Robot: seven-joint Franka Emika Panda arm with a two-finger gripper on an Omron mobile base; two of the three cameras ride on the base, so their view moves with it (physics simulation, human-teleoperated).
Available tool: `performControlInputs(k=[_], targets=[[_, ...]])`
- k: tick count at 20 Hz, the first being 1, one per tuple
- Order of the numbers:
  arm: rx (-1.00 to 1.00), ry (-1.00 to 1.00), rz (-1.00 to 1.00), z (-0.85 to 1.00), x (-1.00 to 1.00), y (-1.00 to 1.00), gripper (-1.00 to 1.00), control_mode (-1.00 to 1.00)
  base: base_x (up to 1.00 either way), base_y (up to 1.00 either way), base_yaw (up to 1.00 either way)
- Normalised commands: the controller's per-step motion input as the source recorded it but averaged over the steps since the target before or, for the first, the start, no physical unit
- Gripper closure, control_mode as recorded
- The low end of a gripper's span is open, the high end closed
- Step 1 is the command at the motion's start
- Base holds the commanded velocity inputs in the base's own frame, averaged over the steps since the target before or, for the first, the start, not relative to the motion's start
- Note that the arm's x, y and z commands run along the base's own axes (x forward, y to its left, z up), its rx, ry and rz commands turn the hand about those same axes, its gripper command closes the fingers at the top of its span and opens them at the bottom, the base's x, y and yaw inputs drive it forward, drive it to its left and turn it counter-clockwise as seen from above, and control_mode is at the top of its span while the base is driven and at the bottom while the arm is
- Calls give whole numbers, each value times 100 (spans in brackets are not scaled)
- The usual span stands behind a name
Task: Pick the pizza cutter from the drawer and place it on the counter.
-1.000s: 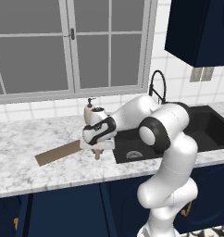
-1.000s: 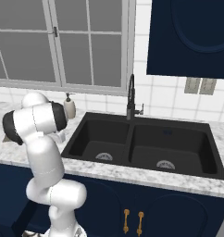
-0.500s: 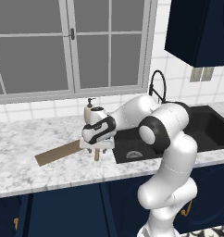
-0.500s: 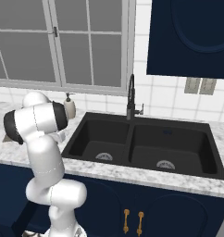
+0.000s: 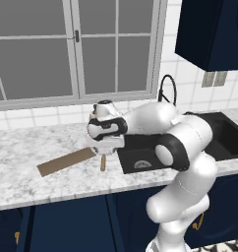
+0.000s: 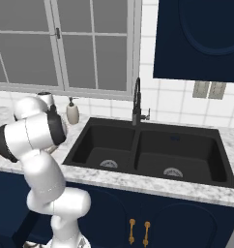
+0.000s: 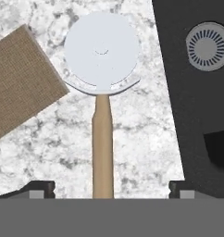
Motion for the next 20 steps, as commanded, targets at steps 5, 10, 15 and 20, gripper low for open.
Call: performControlInputs(k=[5, 10, 15, 20], targets=[[0, -1, 0, 100, -33, -88, -100, -100, 0, 0, 0], [0, 0, 0, 96, -29, -80, -100, -100, 0, 0, 0], [0, 0, 0, 75, -62, -98, -100, -100, 0, 0, 0], [0, 0, 0, 74, -67, -97, -100, -100, 0, 0, 0]])
